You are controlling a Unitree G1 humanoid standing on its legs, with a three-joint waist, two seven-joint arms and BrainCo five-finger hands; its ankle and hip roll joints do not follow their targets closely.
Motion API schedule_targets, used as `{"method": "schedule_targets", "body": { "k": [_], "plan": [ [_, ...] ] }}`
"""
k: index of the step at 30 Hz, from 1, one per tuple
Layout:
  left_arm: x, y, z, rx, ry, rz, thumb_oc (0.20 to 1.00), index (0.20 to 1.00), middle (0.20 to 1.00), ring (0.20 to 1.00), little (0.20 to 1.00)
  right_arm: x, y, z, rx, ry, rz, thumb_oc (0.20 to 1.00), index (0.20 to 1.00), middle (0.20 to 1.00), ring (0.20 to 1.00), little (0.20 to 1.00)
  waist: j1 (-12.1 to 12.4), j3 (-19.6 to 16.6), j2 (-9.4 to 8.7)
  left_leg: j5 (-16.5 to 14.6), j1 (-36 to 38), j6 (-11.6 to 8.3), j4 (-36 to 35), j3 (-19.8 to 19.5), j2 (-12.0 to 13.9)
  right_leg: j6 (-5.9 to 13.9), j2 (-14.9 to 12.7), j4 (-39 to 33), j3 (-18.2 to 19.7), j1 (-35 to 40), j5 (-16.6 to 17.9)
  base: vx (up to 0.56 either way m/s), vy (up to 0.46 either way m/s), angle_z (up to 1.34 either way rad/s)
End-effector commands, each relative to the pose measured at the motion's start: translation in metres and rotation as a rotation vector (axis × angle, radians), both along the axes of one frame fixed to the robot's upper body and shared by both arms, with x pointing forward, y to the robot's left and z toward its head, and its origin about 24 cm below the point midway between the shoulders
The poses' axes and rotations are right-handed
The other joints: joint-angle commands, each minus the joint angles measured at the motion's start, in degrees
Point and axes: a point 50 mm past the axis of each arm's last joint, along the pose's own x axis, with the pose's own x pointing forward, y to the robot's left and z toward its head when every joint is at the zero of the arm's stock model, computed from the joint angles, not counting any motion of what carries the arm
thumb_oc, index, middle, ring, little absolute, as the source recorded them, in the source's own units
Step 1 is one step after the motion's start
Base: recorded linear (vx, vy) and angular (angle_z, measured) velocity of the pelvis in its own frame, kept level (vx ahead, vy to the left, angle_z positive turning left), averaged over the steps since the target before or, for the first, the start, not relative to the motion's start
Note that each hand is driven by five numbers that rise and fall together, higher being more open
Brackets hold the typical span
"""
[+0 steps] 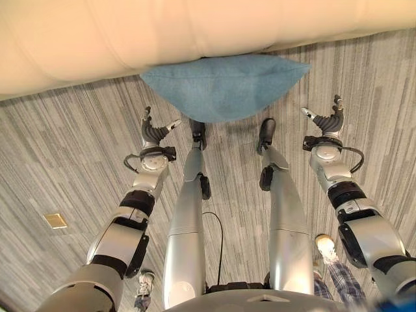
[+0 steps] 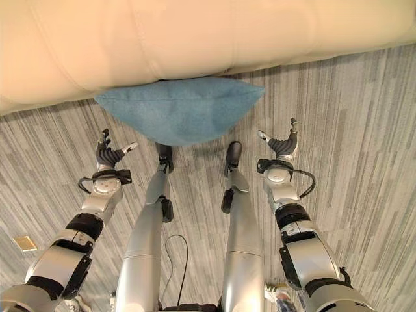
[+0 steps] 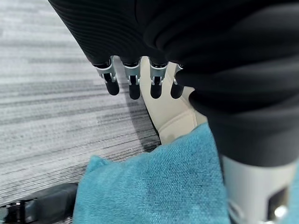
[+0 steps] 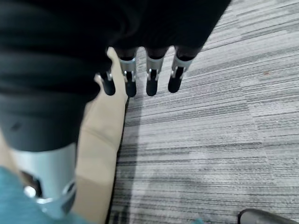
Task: Pick up all the scattered cushions and arrange them neatly on the sofa.
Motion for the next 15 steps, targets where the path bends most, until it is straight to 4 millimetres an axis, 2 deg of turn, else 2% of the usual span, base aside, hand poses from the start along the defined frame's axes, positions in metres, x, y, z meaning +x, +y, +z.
{"method": "schedule_targets", "body": {
  "k": [1,3,6,11,15],
  "plan": [
    [-0.011,0.015,-0.016,0.013,0.046,0.061,1.0,1.0,1.0,1.0,1.0,-0.009,-0.016,-0.004,-0.012,-0.023,-0.047,1.0,1.0,1.0,1.0,1.0,-0.94,-4.09,0.96,-9.24,-5.27,-2.43,8.56,0.93,1.66,6.35,-0.3,-2.42,3.14,-2.21,3.67,0.02,0.016,0.04],
    [-0.006,0.016,-0.006,0.033,0.026,0.052,1.0,1.0,1.0,1.0,1.0,-0.007,-0.016,0.001,-0.009,-0.033,-0.042,1.0,1.0,1.0,1.0,1.0,-1.25,-4.58,0.82,-10.86,-8.96,-1.49,12.84,0.67,1.84,6.19,-0.29,0.93,3.56,-5.61,2.64,0.06,0.018,0.05],
    [-0.003,0.016,0.001,0.062,0.012,0.03,1.0,1.0,1.0,1.0,1.0,-0.007,-0.016,0.002,0.0,-0.036,-0.036,1.0,1.0,1.0,1.0,1.0,-1.53,-5.21,0.82,-11.75,-11.05,-1.02,14.93,0.66,1.81,6.09,-0.34,2.47,4.02,-7.68,2.11,0.08,0.004,0.0],
    [0.006,0.016,0.02,0.128,-0.019,-0.008,1.0,1.0,1.0,1.0,1.0,-0.002,-0.012,0.012,-0.041,-0.048,0.007,1.0,1.0,1.0,1.0,1.0,-1.97,-6.22,0.71,-12.67,-13.41,-0.4,16.7,0.78,1.61,6.03,-0.23,3.91,4.68,-10.35,1.48,0.05,0.013,-0.05],
    [0.013,0.008,0.036,0.146,-0.056,-0.046,1.0,1.0,1.0,1.0,1.0,0.005,-0.003,0.025,-0.087,-0.07,0.068,1.0,1.0,1.0,1.0,1.0,-2.13,-6.69,0.75,-12.93,-14.66,0.06,17.11,0.92,1.55,6.14,-0.02,4.36,5.11,-11.86,1.36,0.04,0.015,-0.05]
  ]
}}
